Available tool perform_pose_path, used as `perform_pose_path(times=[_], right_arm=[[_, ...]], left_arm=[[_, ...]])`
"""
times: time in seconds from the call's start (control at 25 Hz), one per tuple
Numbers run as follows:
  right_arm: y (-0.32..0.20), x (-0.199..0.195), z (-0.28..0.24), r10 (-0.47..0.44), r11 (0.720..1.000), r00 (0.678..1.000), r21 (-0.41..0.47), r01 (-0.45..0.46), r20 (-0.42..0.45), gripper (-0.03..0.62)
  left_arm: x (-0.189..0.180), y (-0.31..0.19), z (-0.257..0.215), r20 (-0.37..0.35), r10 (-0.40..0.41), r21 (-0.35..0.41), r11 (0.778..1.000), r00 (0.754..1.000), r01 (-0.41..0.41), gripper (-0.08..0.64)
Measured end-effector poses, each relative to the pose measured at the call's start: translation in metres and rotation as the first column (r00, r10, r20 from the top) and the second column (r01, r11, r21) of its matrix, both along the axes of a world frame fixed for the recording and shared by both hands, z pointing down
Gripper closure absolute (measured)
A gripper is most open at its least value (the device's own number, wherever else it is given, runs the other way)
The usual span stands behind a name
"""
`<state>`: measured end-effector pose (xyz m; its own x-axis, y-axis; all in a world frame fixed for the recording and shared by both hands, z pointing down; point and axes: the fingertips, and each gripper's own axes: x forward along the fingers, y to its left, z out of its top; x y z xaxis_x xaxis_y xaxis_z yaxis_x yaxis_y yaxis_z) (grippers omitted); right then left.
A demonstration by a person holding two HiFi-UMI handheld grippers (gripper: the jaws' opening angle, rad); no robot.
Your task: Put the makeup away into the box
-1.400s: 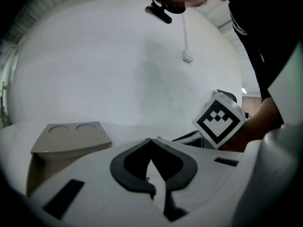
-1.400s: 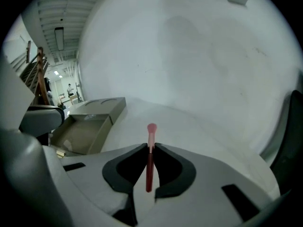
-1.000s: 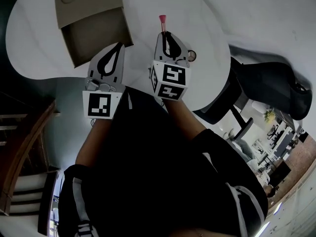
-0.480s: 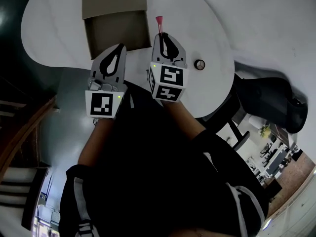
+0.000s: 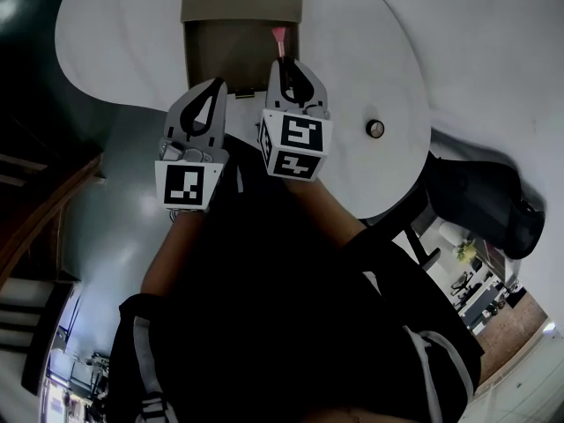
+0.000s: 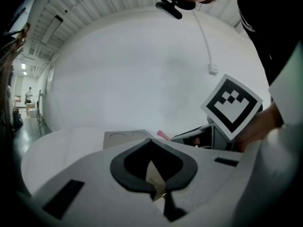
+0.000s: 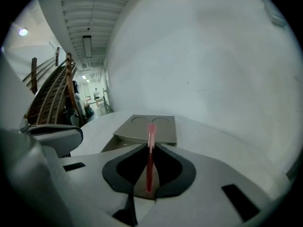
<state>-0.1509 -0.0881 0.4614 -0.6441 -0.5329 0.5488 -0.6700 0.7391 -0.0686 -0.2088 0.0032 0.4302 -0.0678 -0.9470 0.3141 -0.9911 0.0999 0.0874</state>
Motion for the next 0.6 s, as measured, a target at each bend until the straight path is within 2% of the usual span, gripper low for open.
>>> perform_pose_path(times=[0.6], right_arm=[[0.033,-0.07,0.05,-0.072,0.992,0.996,-0.106,0.067,-0.049,0.529]], left_arm=[[-0.05,0.022,0.032,-0.055,-0.067,-0.056,0.996,0.996,0.064,0.554]])
